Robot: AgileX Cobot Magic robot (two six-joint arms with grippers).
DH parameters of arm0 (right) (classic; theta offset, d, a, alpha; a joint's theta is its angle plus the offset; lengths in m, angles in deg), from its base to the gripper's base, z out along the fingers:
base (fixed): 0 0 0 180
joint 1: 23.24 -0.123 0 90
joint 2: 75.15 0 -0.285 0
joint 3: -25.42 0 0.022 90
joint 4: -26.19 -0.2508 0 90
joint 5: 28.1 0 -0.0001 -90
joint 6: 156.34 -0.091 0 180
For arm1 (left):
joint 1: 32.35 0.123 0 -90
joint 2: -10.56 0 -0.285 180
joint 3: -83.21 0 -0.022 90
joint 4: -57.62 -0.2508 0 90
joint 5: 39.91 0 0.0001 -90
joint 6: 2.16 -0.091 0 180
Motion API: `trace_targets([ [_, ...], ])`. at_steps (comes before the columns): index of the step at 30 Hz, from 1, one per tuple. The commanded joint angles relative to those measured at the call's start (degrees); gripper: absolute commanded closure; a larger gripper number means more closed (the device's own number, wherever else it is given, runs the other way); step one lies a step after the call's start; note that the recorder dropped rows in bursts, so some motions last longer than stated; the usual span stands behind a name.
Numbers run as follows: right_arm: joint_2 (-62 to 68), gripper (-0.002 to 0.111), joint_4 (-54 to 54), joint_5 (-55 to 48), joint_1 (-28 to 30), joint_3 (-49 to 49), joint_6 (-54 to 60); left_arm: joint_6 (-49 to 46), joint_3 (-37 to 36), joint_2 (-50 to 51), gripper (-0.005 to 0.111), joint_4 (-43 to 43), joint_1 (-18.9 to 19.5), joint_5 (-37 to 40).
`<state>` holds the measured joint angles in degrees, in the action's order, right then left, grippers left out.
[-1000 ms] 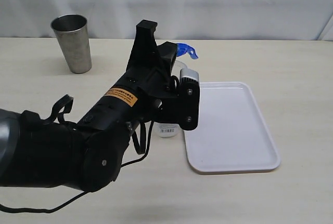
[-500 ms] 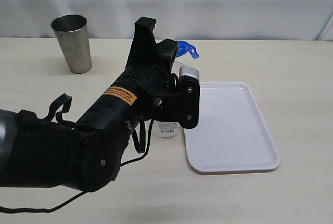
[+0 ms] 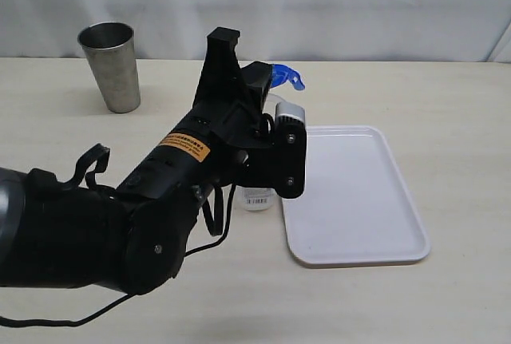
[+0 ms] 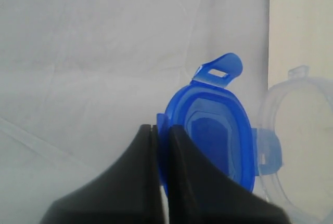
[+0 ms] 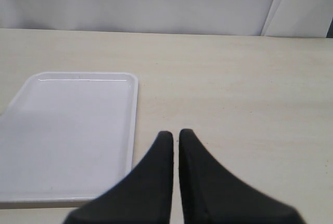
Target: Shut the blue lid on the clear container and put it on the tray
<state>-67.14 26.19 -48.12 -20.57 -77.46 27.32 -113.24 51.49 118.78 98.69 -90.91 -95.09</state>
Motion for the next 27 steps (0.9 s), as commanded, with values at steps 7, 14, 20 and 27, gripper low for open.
trace_targets([
  [7, -0.21, 0.104, 0.0, 0.17, -0.11, 0.09, 0.01, 7.04, -0.06, -0.35, 0.107, -6.44, 4.66, -0.63],
  [14, -0.21, 0.104, 0.0, 0.17, -0.11, 0.09, 0.01, 9.38, -0.06, -0.35, 0.107, -11.77, 5.23, -0.88],
  [20, -0.21, 0.104, 0.0, 0.17, -0.11, 0.09, 0.01, 12.47, -0.06, -0.35, 0.107, -15.58, 6.17, 0.8],
  [27, -0.21, 0.104, 0.0, 0.17, -0.11, 0.09, 0.01, 11.32, -0.17, -0.35, 0.107, -13.02, 4.56, 0.65],
])
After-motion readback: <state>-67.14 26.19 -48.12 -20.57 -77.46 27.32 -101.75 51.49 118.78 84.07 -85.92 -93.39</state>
